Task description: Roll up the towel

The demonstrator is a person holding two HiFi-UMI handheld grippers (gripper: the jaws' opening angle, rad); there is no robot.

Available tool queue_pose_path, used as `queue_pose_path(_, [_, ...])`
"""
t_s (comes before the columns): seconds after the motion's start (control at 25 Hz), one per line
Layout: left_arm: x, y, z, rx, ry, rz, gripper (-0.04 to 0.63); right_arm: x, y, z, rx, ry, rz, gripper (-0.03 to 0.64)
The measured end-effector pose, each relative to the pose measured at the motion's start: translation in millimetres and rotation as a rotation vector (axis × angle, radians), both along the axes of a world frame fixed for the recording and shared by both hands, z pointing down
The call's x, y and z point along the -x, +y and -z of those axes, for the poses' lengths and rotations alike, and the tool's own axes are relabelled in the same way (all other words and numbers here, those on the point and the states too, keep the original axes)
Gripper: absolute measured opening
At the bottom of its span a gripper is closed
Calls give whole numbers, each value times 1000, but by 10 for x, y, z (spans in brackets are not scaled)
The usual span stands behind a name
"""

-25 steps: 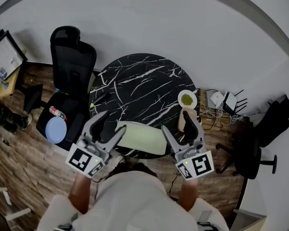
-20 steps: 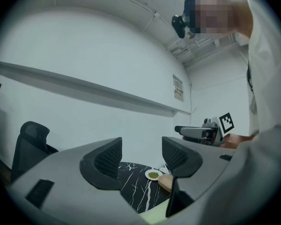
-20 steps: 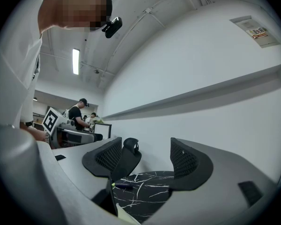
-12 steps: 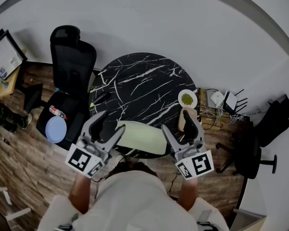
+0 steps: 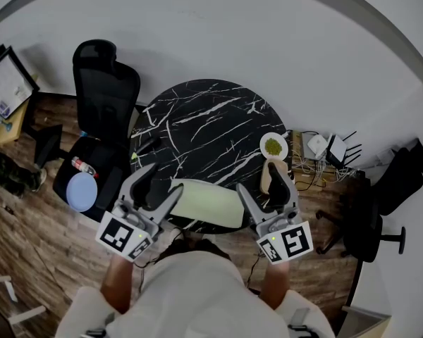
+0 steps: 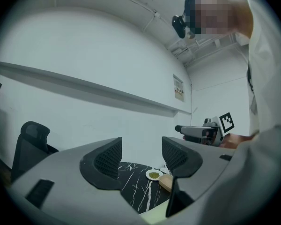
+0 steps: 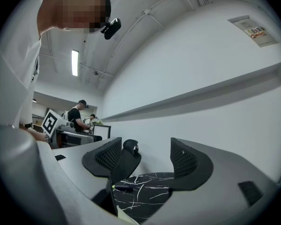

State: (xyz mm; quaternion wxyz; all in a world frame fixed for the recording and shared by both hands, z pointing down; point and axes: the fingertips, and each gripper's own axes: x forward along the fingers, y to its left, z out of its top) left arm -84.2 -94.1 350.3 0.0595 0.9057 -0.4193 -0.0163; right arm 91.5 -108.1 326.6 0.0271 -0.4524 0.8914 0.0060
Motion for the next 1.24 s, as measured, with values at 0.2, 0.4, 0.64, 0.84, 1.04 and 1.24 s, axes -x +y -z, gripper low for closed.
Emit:
queue_pose_path(0.2, [11,2,-5,0,0,1,247,31,3,-17,-2,31,1,290])
queue_pose_path(0.4, [26,0,4,0,1,4,247,36,-4,0,-6,35,-6,290])
queue_pose_path(0.64, [23,-1,4,-2,3,3,247,19,-6,3,-8,30,-12,289])
queue_pose_path(0.84, [24,3,-2,-1,1,2,247,7,-6,0,-6,26,-17,288])
queue_pose_path(1.04, [22,-6,-20,10,2,1,247,-5,-29,-16,2,23,-21,288])
queue_pose_path(1.24, [22,-46,-4,0,0,-3,247,17,-61,-20,4,24,-16,288])
